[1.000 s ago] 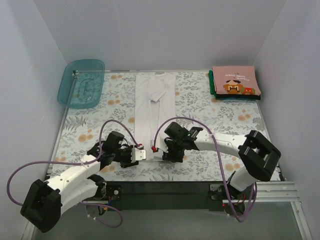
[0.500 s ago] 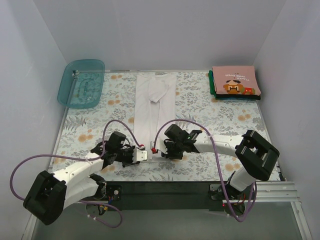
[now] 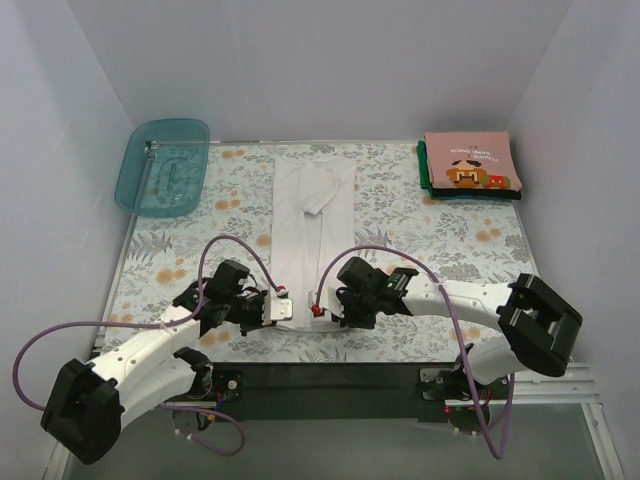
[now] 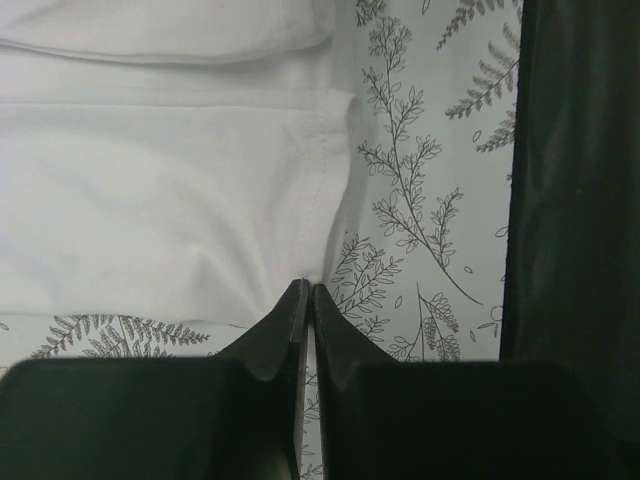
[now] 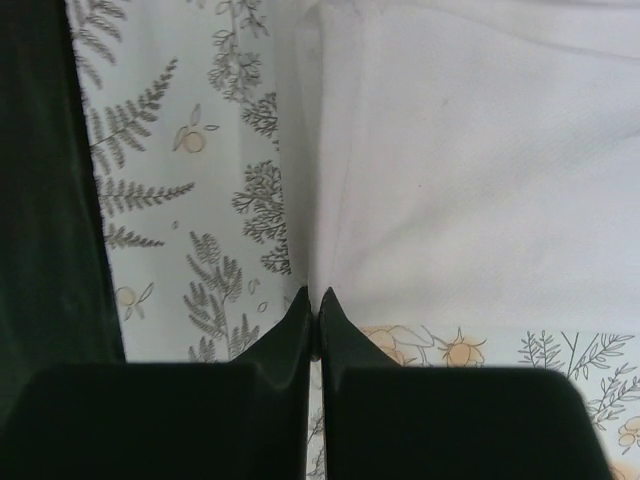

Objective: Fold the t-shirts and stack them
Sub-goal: Fold the tshirt

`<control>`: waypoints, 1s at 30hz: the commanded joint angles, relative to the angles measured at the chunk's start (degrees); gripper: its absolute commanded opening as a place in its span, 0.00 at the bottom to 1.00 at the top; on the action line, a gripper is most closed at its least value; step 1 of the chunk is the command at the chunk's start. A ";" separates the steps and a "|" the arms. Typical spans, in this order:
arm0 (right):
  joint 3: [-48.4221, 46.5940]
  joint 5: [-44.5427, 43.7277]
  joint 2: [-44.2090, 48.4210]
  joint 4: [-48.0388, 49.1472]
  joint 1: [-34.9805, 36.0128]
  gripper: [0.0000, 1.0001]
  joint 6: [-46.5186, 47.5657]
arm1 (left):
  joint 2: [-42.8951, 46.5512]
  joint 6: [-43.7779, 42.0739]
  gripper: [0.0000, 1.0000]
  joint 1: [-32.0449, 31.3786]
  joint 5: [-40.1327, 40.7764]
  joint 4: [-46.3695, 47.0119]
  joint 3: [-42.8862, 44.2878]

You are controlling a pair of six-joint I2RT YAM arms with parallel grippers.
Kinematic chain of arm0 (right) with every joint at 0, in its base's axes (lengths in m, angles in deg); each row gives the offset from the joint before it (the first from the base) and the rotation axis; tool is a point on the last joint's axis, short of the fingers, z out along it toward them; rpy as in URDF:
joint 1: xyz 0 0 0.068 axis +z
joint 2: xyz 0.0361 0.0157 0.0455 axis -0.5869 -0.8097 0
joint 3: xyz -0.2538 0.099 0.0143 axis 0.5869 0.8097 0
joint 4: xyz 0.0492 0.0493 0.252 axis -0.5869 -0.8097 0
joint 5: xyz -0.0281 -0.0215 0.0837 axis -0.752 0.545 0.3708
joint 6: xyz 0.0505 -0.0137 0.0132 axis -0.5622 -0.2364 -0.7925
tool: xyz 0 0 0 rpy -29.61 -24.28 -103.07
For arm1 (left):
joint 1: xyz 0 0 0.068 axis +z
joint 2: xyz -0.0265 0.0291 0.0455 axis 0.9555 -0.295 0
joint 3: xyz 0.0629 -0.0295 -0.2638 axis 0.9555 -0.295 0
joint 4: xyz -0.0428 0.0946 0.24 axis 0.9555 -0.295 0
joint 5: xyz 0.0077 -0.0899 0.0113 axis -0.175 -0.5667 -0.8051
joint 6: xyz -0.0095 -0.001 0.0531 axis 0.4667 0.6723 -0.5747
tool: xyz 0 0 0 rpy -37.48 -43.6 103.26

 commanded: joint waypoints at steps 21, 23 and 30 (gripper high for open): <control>-17.37 -0.82 -3.01 -14.18 -13.27 0.01 15.07 | -17.89 0.36 0.00 12.86 -5.00 3.66 22.91; -20.97 -0.38 -6.44 -14.45 -14.68 0.01 18.13 | -21.77 -0.17 0.00 13.75 -5.53 4.29 27.74; -37.40 0.93 -19.88 -18.39 -22.58 0.01 24.82 | -37.59 -1.57 0.00 18.06 -6.76 7.89 41.89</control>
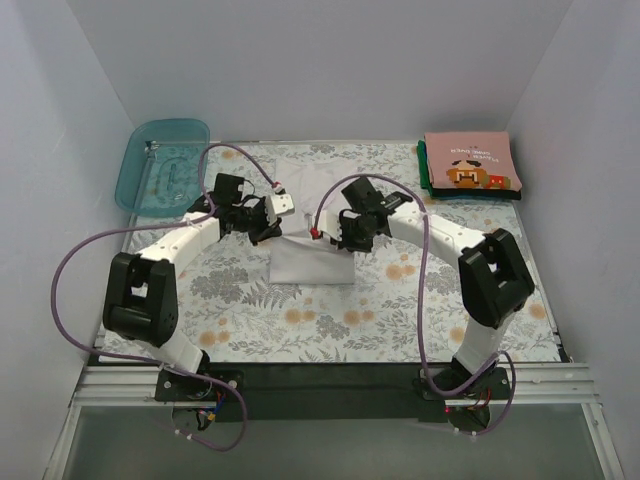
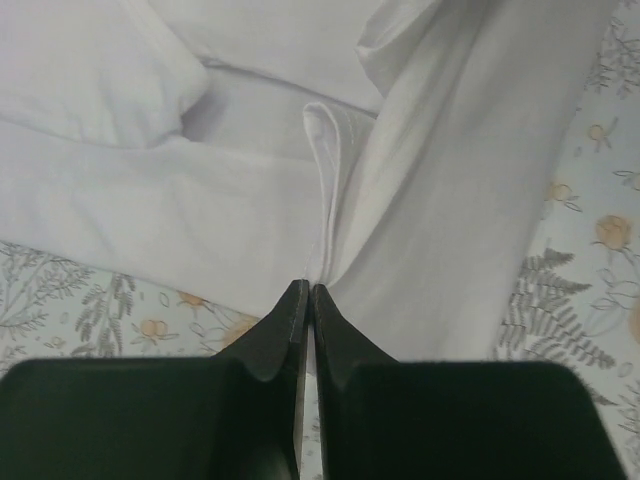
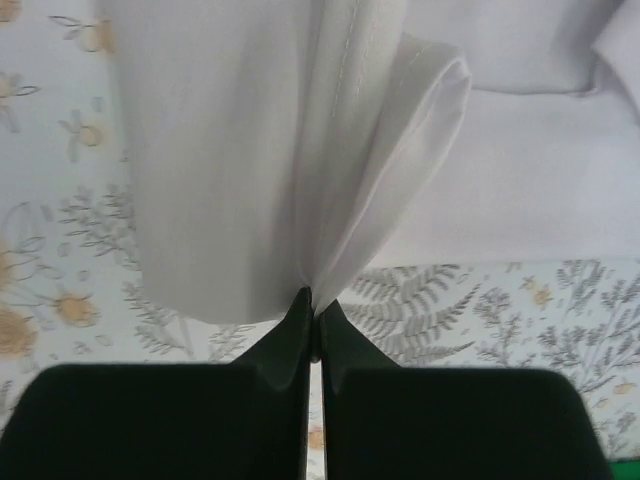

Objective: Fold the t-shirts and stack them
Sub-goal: Fold the tshirt

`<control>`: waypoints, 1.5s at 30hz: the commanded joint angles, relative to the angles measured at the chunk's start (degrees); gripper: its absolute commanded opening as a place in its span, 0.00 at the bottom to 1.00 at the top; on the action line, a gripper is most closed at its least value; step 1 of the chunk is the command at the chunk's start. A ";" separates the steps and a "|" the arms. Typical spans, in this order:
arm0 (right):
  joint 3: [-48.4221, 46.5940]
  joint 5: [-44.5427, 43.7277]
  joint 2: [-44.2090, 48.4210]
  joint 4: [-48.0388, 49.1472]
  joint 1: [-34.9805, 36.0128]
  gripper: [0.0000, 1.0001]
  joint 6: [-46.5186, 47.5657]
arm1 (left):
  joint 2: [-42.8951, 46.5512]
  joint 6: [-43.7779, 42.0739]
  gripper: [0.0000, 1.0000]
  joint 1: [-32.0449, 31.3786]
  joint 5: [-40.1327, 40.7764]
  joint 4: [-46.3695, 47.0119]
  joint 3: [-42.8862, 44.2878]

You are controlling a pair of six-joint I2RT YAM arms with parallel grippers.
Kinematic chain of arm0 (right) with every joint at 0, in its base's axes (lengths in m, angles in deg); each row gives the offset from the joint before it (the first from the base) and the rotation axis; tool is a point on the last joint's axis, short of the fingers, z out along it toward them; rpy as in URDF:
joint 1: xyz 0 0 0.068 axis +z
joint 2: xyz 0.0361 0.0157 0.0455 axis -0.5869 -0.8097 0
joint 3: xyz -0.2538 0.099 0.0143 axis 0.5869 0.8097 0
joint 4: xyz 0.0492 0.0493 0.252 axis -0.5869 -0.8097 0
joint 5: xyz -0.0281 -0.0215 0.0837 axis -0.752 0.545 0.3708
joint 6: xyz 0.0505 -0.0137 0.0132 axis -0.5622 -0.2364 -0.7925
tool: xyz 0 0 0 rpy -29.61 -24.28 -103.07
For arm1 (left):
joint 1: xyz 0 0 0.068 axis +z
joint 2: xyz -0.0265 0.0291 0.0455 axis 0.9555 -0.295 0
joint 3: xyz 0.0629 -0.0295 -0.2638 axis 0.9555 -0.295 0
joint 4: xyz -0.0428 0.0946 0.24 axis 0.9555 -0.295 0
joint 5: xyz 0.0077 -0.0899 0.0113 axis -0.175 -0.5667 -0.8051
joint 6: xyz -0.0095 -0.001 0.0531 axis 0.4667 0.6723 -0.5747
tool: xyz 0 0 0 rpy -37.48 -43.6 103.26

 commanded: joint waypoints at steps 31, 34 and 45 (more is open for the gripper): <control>-10.47 6.60 -3.60 -6.88 -4.56 0.56 -5.67 | 9.13 0.66 0.34 3.25 -2.79 8.76 -12.98; -5.64 5.03 -3.16 -3.12 -1.39 0.55 -5.94 | 11.15 -2.07 0.39 1.58 -2.18 10.25 -17.38; 2.65 -0.60 -6.58 5.69 2.22 0.56 -5.67 | 7.21 -8.66 0.46 -3.25 4.24 19.65 -23.90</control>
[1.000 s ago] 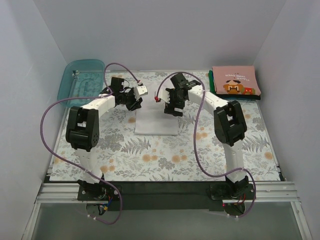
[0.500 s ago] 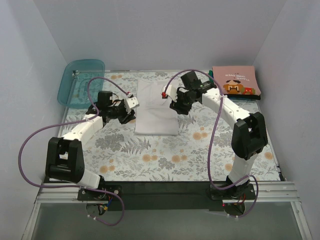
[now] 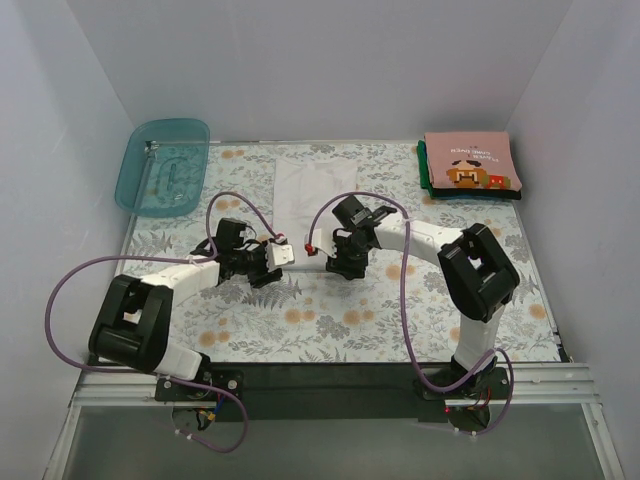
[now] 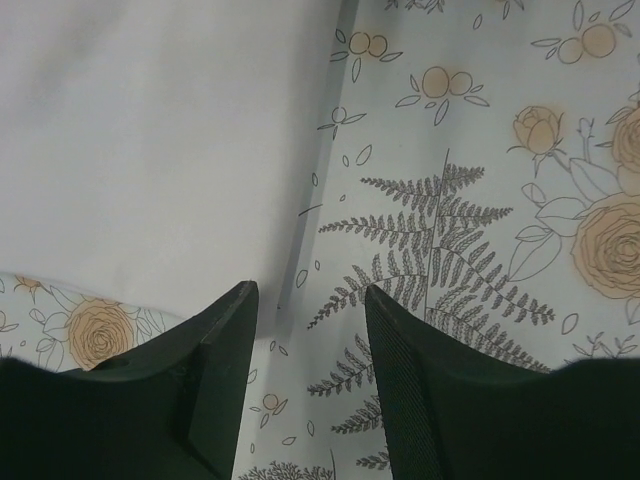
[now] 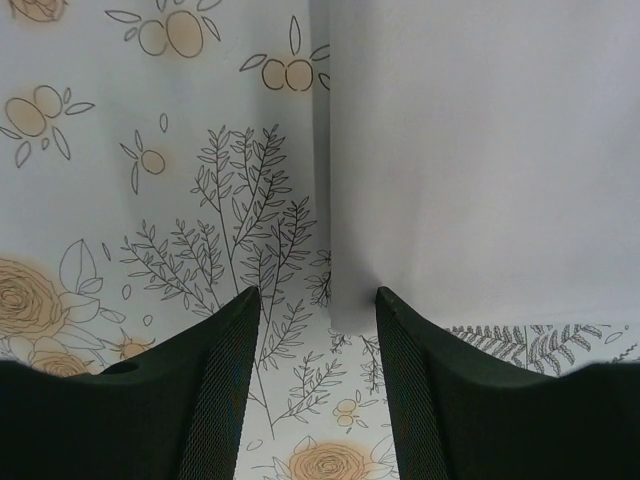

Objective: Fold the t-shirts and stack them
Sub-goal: Fold the tshirt

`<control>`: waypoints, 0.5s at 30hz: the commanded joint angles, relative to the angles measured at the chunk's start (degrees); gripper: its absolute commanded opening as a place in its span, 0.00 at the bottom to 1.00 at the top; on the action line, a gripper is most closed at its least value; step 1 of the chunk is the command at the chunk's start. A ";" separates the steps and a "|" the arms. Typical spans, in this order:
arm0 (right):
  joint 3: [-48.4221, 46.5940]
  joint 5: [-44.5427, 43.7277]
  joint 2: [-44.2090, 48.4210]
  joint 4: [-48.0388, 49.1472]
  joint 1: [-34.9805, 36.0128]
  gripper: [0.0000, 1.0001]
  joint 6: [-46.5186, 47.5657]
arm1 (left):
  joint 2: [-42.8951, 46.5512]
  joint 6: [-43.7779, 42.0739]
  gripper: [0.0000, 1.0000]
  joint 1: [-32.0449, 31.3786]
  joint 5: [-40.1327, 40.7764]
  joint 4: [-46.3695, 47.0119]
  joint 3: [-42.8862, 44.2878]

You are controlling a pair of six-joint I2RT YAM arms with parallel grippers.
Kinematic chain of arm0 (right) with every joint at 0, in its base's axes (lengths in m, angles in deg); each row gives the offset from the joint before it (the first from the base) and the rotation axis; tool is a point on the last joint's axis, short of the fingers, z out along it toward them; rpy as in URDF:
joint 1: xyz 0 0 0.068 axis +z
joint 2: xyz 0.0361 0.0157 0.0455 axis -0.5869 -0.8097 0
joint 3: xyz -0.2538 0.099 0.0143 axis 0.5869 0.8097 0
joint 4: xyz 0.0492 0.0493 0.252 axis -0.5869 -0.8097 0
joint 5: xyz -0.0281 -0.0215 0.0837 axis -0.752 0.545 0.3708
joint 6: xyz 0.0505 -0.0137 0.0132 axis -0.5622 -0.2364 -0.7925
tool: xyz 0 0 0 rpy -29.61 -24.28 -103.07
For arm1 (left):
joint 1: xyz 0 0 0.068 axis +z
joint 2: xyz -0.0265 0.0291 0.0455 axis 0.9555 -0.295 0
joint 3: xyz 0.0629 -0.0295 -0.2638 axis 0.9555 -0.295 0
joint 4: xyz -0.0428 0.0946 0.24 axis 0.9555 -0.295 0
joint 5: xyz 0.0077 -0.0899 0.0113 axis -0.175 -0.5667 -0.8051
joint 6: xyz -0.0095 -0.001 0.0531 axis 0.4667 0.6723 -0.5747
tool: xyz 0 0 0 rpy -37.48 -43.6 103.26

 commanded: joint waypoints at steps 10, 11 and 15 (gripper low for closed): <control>3.82 -4.99 -3.47 7.35 -0.03 0.31 -0.42 | -5.96 -7.44 0.38 -0.68 5.87 8.64 -1.73; 3.91 -5.60 -3.56 7.52 -0.03 0.26 -0.60 | -6.22 -7.62 0.34 -0.59 6.14 8.64 -1.73; 4.35 -6.49 -2.42 7.26 -0.03 0.01 -1.92 | -4.48 -7.01 0.07 -0.68 5.97 7.07 -1.11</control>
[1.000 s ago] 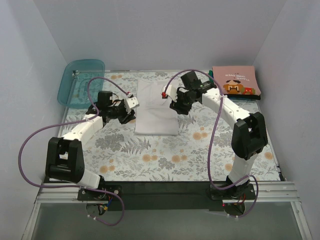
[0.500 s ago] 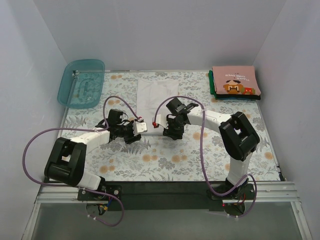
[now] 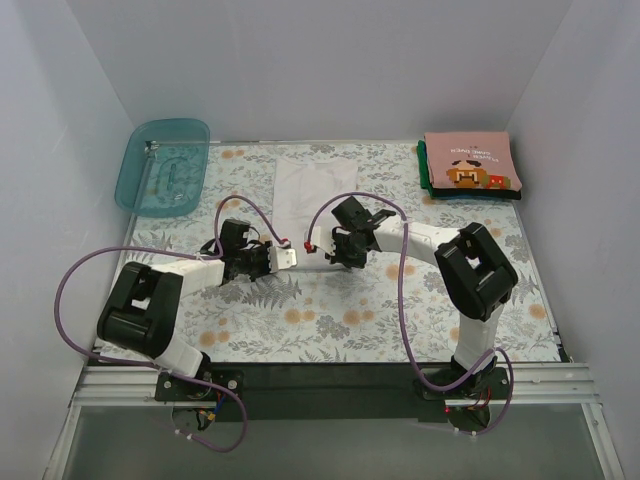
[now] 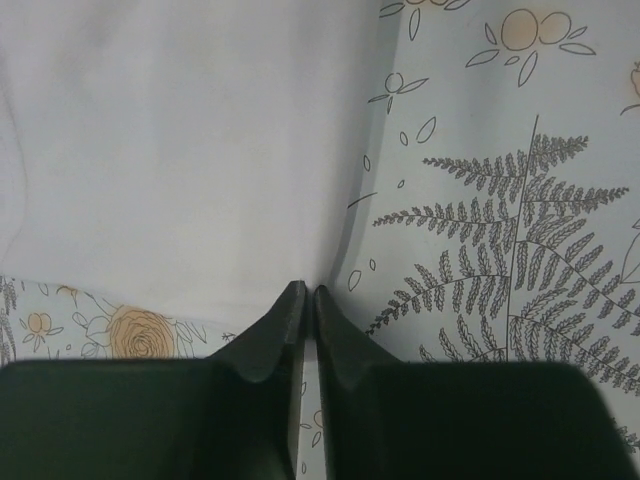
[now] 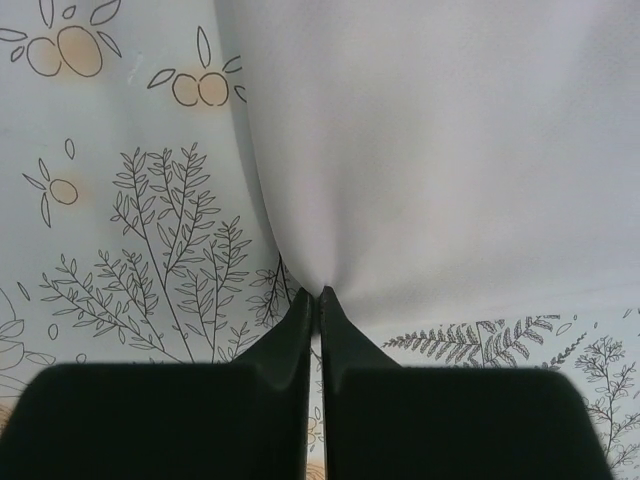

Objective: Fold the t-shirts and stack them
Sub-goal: Fold the tshirt

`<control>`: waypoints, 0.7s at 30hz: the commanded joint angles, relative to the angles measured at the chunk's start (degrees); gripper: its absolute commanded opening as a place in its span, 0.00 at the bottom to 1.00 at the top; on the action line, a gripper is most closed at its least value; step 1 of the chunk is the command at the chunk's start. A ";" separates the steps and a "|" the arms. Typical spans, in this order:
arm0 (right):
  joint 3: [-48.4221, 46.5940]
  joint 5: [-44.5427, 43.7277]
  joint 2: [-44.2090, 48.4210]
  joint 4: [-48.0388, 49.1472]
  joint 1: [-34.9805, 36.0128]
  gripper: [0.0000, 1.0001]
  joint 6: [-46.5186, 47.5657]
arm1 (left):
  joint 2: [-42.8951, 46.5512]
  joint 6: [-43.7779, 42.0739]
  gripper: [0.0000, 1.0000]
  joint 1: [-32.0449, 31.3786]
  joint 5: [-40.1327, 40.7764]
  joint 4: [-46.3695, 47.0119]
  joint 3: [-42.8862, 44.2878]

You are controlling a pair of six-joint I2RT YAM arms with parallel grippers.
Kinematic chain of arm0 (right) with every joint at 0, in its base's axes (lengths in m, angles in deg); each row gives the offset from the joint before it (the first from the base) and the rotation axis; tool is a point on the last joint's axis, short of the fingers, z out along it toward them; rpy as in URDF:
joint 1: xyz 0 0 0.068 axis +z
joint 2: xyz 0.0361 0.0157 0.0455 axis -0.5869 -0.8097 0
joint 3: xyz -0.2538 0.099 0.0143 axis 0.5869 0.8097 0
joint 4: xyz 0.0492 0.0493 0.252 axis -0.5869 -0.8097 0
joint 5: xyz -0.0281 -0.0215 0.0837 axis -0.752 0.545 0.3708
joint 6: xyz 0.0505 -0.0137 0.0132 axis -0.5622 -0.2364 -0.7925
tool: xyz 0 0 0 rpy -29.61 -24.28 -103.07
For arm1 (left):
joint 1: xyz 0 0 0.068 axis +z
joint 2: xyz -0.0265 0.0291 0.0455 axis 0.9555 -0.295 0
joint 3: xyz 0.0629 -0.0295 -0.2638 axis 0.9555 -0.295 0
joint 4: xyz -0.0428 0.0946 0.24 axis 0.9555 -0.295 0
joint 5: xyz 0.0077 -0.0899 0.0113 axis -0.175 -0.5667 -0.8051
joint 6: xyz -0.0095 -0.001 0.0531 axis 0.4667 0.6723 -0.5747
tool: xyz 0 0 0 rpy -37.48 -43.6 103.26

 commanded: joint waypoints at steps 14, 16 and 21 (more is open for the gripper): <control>-5.74 1.96 9.77 -12.69 -2.56 0.01 -3.29 | 8.30 5.34 0.00 0.13 -5.03 -21.30 12.99; -4.35 1.97 11.08 -13.48 -2.47 0.01 -3.02 | 10.15 5.07 0.00 -0.13 -5.65 -23.06 12.38; -0.92 3.37 15.46 -16.30 -1.16 0.01 -3.90 | 16.13 4.28 0.00 -0.92 -6.97 -34.12 11.76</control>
